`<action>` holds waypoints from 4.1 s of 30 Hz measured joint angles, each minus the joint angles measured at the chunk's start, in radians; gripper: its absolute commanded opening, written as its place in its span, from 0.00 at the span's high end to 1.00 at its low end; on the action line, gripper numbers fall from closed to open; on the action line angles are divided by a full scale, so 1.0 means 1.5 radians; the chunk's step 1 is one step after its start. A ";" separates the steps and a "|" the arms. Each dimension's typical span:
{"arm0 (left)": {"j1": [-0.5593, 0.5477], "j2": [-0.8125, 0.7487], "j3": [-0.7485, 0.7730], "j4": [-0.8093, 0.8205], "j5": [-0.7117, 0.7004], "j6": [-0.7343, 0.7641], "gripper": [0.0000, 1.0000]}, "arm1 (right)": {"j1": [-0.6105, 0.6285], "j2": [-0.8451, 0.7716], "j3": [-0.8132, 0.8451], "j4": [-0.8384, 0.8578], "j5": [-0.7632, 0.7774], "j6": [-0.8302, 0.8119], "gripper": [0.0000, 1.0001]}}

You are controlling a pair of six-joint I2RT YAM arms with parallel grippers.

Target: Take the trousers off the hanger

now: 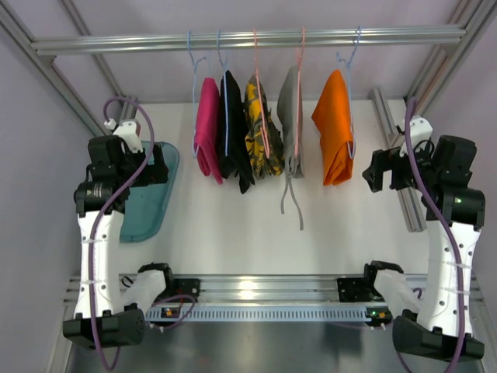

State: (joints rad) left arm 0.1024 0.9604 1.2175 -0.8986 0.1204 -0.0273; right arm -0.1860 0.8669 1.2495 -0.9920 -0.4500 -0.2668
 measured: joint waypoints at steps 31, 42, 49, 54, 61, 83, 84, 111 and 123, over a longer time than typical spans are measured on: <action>0.000 0.218 0.040 0.606 0.506 -0.488 0.21 | 0.000 0.123 0.138 -0.026 0.000 0.040 0.01; -0.014 0.294 0.007 0.733 0.558 -0.592 0.48 | 0.000 0.152 0.150 -0.034 0.000 0.040 0.01; -0.035 0.313 0.002 0.770 0.588 -0.622 0.65 | 0.000 0.152 0.151 -0.033 0.000 0.040 0.01; -0.038 0.322 -0.009 0.810 0.599 -0.660 0.92 | 0.000 0.152 0.151 -0.033 0.000 0.039 0.01; -0.043 0.326 -0.018 0.890 0.629 -0.729 1.00 | 0.000 0.157 0.171 -0.038 -0.012 0.039 0.01; -0.043 0.283 -0.008 0.928 0.615 -0.796 1.00 | 0.000 0.157 0.227 0.090 -0.198 0.125 0.01; -0.043 0.267 -0.013 0.928 0.605 -0.791 1.00 | 0.000 0.156 0.227 0.102 -0.208 0.127 0.00; -0.042 0.010 -0.198 0.890 0.566 -0.748 1.00 | 0.300 0.394 0.424 0.451 -0.295 0.479 0.06; -0.042 -0.093 -0.204 0.835 0.540 -0.728 1.00 | 0.579 0.499 0.470 0.605 -0.157 0.605 0.28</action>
State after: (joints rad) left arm 0.0395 0.8204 0.9115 0.3542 0.9298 -1.1194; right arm 0.6823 1.6154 1.9545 -0.0853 -0.6857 0.6407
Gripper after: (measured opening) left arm 0.088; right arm 0.728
